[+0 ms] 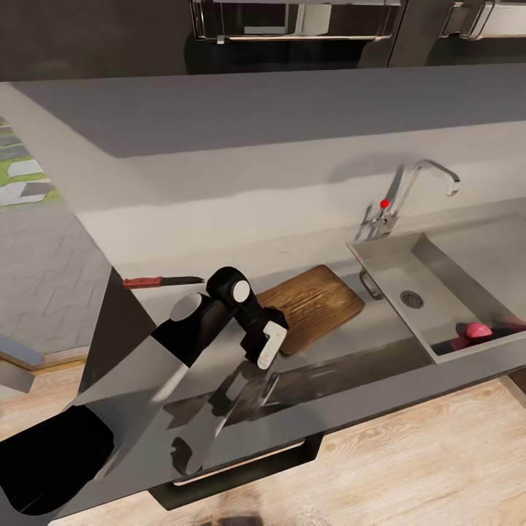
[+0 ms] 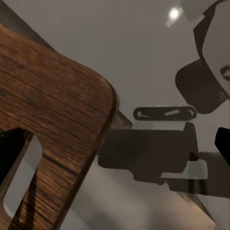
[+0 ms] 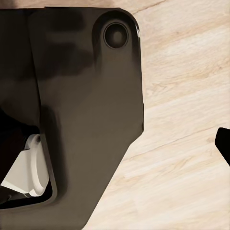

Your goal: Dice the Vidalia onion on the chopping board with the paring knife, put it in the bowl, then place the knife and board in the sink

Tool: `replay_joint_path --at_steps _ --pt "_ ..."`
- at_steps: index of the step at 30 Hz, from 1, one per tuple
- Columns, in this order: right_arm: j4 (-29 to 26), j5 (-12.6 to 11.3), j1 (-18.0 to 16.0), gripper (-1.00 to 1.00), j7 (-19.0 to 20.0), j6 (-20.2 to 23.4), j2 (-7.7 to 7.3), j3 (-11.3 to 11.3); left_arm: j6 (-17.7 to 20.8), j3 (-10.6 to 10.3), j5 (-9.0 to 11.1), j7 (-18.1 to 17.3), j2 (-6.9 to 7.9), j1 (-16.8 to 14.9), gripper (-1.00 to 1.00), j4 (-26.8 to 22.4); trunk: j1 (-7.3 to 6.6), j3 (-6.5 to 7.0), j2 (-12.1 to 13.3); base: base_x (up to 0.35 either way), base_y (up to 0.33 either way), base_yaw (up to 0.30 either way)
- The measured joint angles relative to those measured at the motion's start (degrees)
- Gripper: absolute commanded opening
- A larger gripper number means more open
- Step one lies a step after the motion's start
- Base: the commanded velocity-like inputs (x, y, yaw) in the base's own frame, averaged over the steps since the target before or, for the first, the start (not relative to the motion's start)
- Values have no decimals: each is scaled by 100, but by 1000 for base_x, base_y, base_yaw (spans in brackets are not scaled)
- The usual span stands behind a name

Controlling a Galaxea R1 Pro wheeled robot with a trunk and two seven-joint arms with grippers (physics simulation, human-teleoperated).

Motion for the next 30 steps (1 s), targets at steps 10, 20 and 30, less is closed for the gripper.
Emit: replay_joint_path --at_steps 10,20,30 --pt "1 0 0 100 -2 0 0 1 -15 0 341 8 62 0 100 12 0 0 0 0 0 0" --pt "0 0 0 100 -2 0 0 3 -19 0 412 8 155 0 100 13 0 0 0 0 0 0" --pt "0 0 0 100 -7 0 0 3 -21 8 419 8 227 0 100 13 0 0 0 0 0 0"
